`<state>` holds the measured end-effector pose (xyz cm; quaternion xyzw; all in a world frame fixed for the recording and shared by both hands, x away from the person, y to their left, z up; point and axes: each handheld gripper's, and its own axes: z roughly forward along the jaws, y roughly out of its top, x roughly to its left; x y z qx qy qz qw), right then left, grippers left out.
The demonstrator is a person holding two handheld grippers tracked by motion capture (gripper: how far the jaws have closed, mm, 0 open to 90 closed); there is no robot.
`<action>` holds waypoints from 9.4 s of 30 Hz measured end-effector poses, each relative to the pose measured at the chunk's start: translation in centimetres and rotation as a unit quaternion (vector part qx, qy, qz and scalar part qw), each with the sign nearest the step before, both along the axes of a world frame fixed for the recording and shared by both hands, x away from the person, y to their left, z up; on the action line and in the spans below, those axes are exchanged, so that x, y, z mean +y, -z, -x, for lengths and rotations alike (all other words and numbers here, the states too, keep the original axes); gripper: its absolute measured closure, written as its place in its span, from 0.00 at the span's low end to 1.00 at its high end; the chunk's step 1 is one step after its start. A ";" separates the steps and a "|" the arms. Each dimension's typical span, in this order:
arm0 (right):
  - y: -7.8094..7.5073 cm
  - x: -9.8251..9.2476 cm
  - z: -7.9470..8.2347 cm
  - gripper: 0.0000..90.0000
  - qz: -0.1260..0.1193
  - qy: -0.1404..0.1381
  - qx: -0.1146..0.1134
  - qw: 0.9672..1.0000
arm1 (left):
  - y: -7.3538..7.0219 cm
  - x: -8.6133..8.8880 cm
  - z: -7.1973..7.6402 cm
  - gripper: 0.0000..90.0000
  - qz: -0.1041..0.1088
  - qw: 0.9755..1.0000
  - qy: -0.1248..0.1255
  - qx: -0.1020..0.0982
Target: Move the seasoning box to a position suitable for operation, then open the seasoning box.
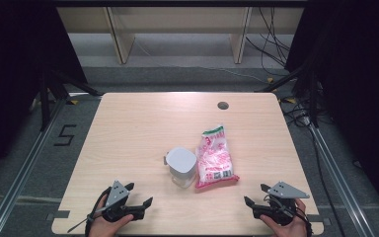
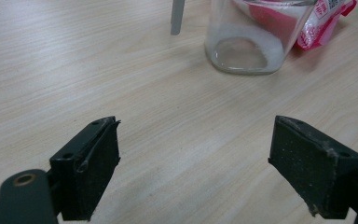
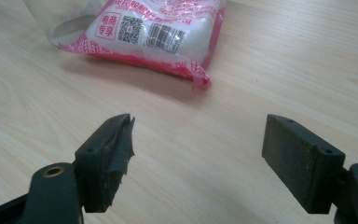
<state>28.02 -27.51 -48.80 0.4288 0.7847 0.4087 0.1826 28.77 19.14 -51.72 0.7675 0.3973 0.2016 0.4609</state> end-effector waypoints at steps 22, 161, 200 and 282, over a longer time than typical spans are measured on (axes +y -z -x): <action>0.0 -0.1 0.0 0.28 0.002 0.006 -0.005 1.000 | -0.5 0.1 -1.5 0.23 0.022 0.999 0.034 -0.029; -0.1 0.6 0.0 0.28 0.015 -0.025 0.004 1.000 | -3.2 -3.2 -4.9 0.74 0.038 0.976 0.204 -0.064; -0.1 0.6 0.1 0.28 0.018 -0.017 -0.008 1.000 | -2.4 -3.8 -9.3 0.76 -0.020 0.991 0.093 -0.098; 0.0 0.8 0.1 0.28 0.020 -0.013 -0.004 1.000 | -7.4 -5.1 -10.9 0.99 0.067 0.992 0.087 -0.067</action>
